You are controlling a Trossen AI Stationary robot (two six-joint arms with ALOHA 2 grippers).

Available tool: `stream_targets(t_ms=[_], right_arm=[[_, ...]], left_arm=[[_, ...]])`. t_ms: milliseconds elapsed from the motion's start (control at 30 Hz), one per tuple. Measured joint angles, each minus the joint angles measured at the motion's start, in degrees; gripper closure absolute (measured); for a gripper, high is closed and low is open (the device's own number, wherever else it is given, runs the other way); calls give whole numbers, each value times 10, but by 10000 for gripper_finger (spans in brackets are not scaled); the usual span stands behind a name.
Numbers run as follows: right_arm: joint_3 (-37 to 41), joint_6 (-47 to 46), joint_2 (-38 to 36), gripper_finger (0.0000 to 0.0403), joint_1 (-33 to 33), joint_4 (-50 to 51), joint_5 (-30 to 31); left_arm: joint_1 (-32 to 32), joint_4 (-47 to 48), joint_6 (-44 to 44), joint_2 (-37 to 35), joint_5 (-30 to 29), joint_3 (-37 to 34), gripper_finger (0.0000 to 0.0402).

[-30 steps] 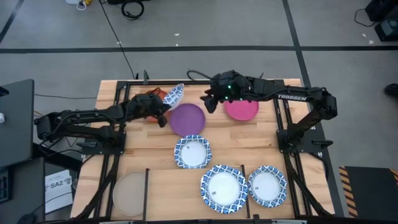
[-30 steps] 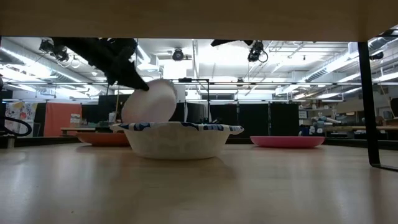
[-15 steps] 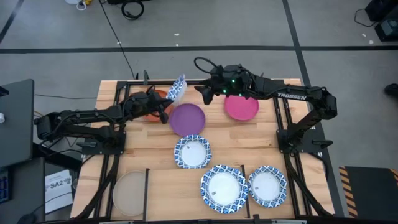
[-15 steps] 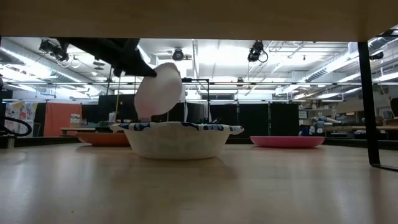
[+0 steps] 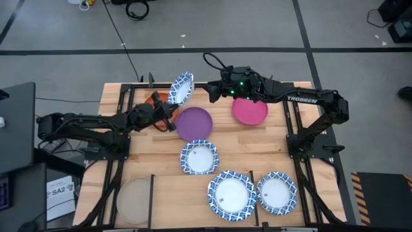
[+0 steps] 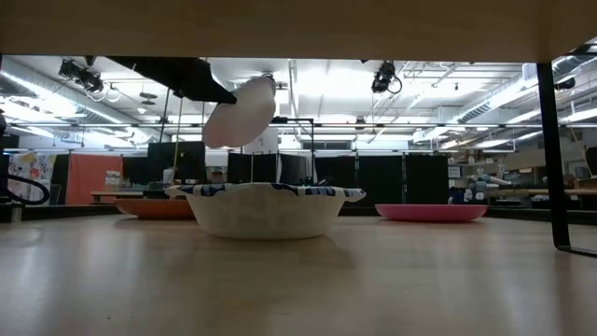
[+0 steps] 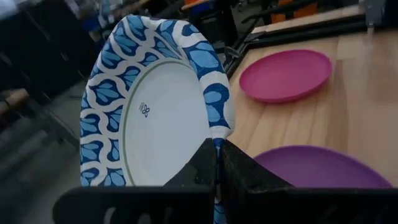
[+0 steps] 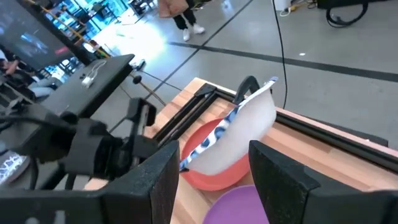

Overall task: Place and stack plates onto a shelf
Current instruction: Stack the white bowl on top of the white bowl on the shelf

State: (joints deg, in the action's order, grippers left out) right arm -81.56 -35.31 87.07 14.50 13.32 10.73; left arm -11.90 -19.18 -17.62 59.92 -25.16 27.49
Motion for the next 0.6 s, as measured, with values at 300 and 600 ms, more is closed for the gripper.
stream_targets(t_ms=[300, 600], right_arm=[[0, -31, 0, 204, -1, 1, -1], [0, -72, 0, 204, -14, 1, -13]], left_arm=[[64, -9, -117, 0, -66, 0, 392], [87, -44, -186, 0, -94, 0, 392]])
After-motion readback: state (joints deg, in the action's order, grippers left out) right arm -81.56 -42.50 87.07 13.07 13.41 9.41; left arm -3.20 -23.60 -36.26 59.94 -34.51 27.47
